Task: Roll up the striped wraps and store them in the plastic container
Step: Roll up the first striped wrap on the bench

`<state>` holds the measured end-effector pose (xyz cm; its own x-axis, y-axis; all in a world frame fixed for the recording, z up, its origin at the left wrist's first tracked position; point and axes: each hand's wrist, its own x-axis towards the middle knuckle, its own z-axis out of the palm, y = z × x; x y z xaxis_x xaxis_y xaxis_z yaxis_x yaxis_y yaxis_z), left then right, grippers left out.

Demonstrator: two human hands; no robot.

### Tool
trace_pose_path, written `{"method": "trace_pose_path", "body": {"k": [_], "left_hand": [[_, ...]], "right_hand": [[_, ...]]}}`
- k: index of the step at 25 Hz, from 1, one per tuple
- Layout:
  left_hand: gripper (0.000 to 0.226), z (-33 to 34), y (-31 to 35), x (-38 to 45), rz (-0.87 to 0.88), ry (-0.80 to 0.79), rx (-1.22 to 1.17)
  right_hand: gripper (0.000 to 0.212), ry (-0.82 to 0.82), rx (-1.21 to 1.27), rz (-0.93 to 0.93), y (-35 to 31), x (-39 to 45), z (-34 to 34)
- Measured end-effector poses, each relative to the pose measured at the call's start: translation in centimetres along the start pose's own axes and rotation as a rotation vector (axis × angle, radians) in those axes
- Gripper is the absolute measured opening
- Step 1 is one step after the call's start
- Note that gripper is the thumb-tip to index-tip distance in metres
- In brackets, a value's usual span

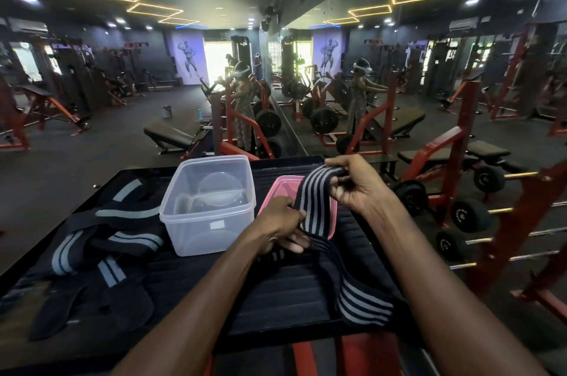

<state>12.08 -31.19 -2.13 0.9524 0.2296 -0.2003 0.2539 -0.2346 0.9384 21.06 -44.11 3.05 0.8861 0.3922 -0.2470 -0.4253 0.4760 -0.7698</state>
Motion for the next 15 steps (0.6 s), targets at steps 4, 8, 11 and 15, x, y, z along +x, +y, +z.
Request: {"method": "trace_pose_path", "body": {"k": [4,8,11,15], "left_hand": [[0.029,1.2,0.1,0.9,-0.054,-0.057,-0.411],[0.031,2.3,0.5,1.0,-0.056,-0.131,-0.618],[0.031,2.6,0.7,0.1,-0.076,-0.22,-0.474],[0.024,3.1,0.3,-0.7,-0.106,-0.412,-0.458]], "right_hand": [[0.02,-0.059,-0.035,-0.158,-1.3,-1.2,2.2],[0.028,-0.124,-0.026,-0.15,-2.1,-0.3,2.8],[0.024,-0.048,-0.391,-0.376,-1.6,0.8,2.3],[0.008,0.22,-1.342,-0.76,-0.7,2.1,-0.1]]}}
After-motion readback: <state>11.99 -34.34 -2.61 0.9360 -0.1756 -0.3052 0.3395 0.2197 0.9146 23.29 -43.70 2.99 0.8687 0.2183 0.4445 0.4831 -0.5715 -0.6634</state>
